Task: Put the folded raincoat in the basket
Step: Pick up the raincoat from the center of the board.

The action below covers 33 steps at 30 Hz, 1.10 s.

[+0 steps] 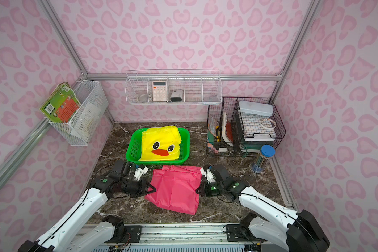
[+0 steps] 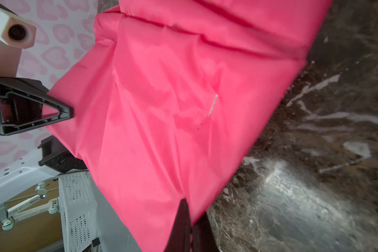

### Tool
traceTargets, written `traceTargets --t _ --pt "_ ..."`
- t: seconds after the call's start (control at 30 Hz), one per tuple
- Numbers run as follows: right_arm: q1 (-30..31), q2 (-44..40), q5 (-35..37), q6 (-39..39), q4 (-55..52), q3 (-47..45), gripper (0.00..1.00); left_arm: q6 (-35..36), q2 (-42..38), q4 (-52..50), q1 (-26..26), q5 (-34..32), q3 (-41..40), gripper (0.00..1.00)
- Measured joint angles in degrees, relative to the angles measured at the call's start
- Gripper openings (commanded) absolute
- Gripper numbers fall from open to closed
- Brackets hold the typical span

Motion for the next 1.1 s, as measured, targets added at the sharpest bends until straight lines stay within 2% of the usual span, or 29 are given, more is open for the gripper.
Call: traceTargets --t 0.23,0.47,0.6,0.8,1.1 --pt "-0.9 -7.5 0.3 0.2 -7.9 5.0 0.0 -3.9 -6.7 -5.4 -0.1 0.0 7.1 0.0" --pt "-7.2 -5.7 -1.4 -1.6 -10.3 14.5 0.0 -5.2 -4.1 -5.0 -0.1 -2.0 15.9 0.0" --pt "-9.9 0.3 -1.9 -3.0 -8.1 20.2 0.0 -4.0 -0.7 -4.0 0.0 -5.6 19.8 0.0" --pt "-12.1 13.1 -1.4 -4.7 -1.9 29.5 0.0 -0.6 9.4 -2.1 1.8 -12.2 26.1 0.0" --pt "-13.9 34.9 -2.8 -5.4 5.6 44.5 0.0 4.8 24.0 4.2 11.3 -13.2 31.1 0.0"
